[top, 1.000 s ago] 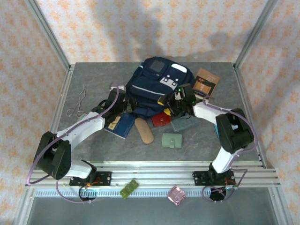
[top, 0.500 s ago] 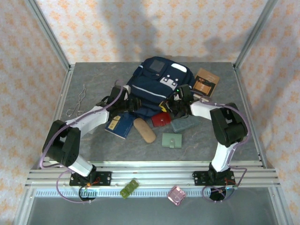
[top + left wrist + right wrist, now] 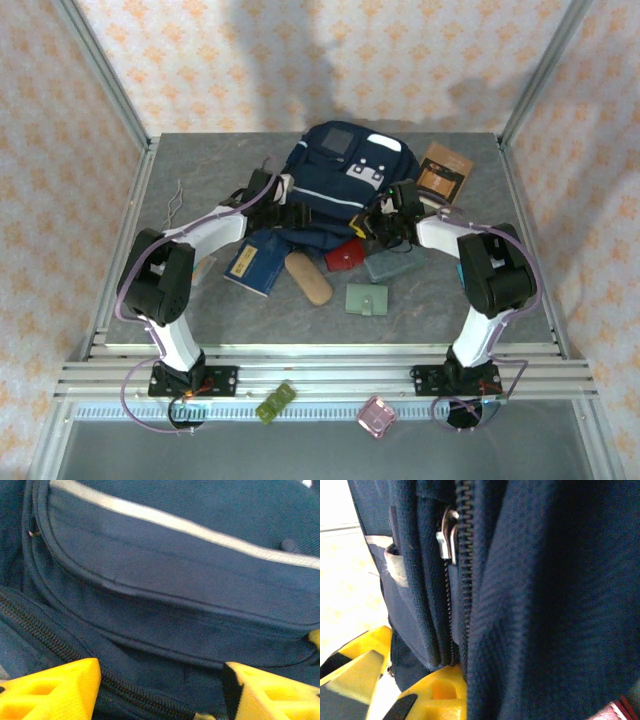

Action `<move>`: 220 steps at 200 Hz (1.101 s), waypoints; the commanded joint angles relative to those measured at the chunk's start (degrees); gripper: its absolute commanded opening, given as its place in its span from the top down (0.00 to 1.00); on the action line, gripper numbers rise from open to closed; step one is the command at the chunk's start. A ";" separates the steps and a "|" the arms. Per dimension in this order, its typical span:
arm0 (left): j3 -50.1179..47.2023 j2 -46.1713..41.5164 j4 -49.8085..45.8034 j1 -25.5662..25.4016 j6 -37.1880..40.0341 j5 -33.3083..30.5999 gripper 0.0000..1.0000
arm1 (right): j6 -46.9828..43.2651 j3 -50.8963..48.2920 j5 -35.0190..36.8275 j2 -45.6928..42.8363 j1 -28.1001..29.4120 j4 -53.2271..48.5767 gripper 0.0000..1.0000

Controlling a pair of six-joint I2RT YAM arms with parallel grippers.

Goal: Pack the student bag

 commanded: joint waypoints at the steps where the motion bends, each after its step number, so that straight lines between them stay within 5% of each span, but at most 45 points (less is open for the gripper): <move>1: 1.49 -0.17 -5.49 -1.22 3.42 0.23 0.37 | -2.43 1.68 1.12 0.00 -0.68 0.62 1.00; 49: -0.58 -3.13 -6.25 -1.86 4.46 1.18 0.60 | -2.54 2.44 1.03 1.31 -0.71 0.65 1.00; 87: -0.55 -3.96 -7.93 -1.96 5.15 2.05 0.62 | -2.47 2.48 1.11 1.86 -0.70 0.71 1.00; 115: -0.77 -3.92 -8.63 -2.29 5.87 1.67 0.53 | -2.47 2.56 1.16 1.90 -0.68 0.80 1.00; 171: -0.66 -5.20 -10.92 -3.34 6.95 -1.62 0.78 | -2.30 2.49 1.26 2.33 -0.72 1.06 1.00; 220: 0.36 -3.61 -11.53 -4.56 8.71 -5.05 0.72 | -2.12 3.14 1.20 2.33 -0.71 0.89 1.00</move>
